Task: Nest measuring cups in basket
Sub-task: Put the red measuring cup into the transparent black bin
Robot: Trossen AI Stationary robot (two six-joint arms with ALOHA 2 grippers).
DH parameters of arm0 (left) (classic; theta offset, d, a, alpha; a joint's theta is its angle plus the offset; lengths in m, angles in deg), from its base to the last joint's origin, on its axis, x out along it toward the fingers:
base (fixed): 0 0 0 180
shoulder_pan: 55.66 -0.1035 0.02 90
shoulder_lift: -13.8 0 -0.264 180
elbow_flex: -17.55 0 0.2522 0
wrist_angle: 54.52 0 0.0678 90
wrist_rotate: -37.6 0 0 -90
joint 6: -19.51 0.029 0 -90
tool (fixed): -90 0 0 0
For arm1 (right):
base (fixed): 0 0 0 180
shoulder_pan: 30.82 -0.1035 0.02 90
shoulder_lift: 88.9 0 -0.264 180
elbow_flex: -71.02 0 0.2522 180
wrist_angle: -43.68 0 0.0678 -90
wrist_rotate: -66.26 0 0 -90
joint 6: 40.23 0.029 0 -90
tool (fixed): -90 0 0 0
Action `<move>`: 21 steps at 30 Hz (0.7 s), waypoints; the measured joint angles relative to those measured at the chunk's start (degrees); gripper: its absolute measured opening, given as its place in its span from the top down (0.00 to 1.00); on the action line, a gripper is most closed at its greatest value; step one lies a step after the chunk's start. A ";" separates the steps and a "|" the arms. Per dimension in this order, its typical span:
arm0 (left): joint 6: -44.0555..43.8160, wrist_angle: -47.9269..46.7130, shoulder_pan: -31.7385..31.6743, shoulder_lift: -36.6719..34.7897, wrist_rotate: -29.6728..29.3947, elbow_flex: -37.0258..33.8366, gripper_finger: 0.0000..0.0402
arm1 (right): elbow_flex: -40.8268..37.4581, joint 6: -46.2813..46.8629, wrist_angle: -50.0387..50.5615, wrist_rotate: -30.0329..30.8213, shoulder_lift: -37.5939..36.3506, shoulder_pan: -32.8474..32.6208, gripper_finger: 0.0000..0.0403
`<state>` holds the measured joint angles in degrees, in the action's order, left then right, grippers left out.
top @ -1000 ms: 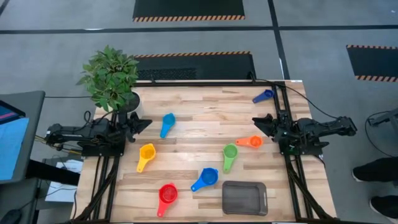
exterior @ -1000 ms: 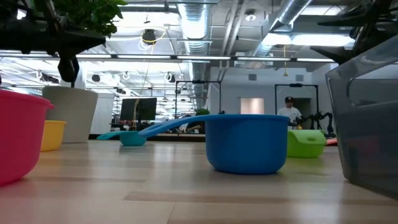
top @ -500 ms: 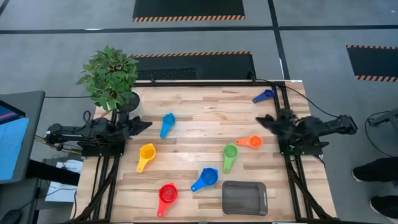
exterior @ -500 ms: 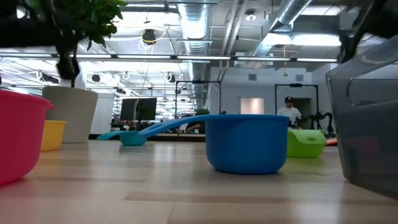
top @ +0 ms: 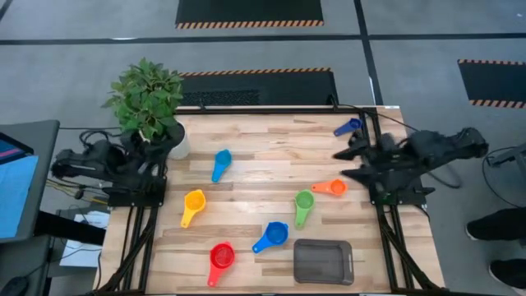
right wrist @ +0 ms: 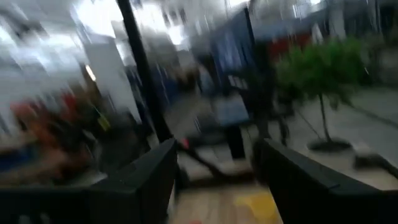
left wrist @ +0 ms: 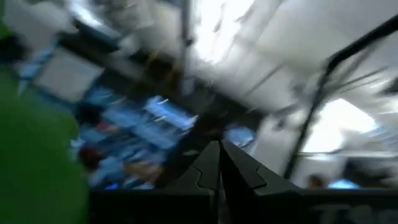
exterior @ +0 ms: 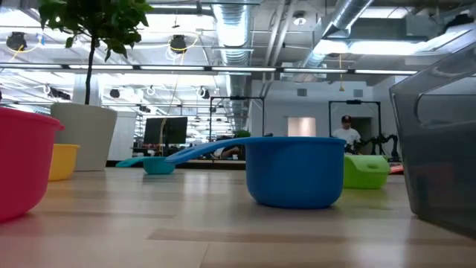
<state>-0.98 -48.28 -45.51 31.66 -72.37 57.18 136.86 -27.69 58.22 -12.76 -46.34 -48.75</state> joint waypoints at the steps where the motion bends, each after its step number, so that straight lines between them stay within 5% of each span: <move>1: 0.47 -3.33 0.00 1.92 -0.40 2.16 1.00 | 3.29 0.06 4.18 -0.01 2.55 0.51 0.36; 6: 0.42 -10.87 0.03 10.56 10.75 10.48 1.00 | 16.10 2.13 15.04 -1.23 16.41 1.54 0.36; 14: -3.83 -22.56 0.09 16.35 31.75 17.04 1.00 | 27.63 -3.79 9.10 -6.54 37.10 -1.79 0.36; 21: -4.03 -38.63 1.48 15.06 34.06 18.62 1.00 | 38.49 -4.09 3.32 -6.54 54.20 -3.52 0.36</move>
<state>-5.02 -86.91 -44.03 46.73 -38.31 75.80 175.35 -31.78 61.55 -19.29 7.86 -52.27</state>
